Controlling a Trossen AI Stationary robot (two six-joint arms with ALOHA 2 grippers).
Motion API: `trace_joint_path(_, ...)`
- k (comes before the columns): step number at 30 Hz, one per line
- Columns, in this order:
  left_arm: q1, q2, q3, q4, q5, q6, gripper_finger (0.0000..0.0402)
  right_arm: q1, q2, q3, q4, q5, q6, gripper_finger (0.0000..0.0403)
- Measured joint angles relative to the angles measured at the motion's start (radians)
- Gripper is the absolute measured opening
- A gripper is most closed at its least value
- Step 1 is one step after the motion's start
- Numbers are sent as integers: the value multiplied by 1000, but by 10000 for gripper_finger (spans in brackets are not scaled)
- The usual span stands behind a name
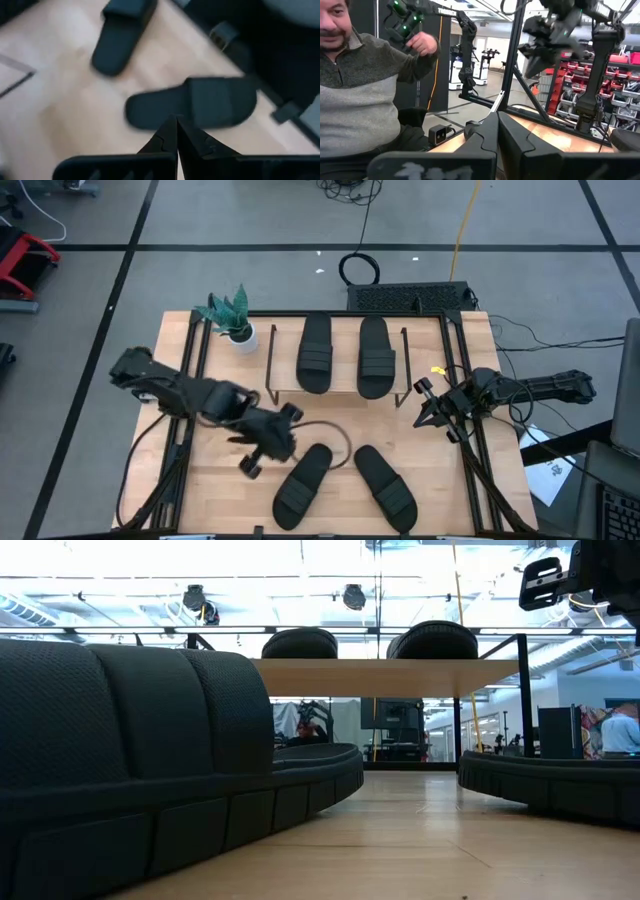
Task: Pick and place slides into the shelf
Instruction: Put the black slipper under the shelf
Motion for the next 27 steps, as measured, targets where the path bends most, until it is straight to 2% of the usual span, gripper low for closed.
trace_joint_path(6,5,-153,-461,540,25,0,0,0,6,0,-1,0,-4,0)
trace_joint_path(10,56,-196,-710,950,210,-5,0,0,17,1,-3,0,-24,0)
trace_joint_path(13,81,-203,-813,1168,302,-27,0,0,31,1,0,0,-29,0)
trace_joint_path(16,103,-201,-870,1229,329,-20,0,0,45,1,-1,-1,-45,0)
trace_joint_path(21,146,-204,-900,1240,439,150,0,0,62,1,-4,-5,-92,0)
trace_joint_path(27,287,-231,-905,1181,571,264,0,0,70,1,5,-4,-133,0)
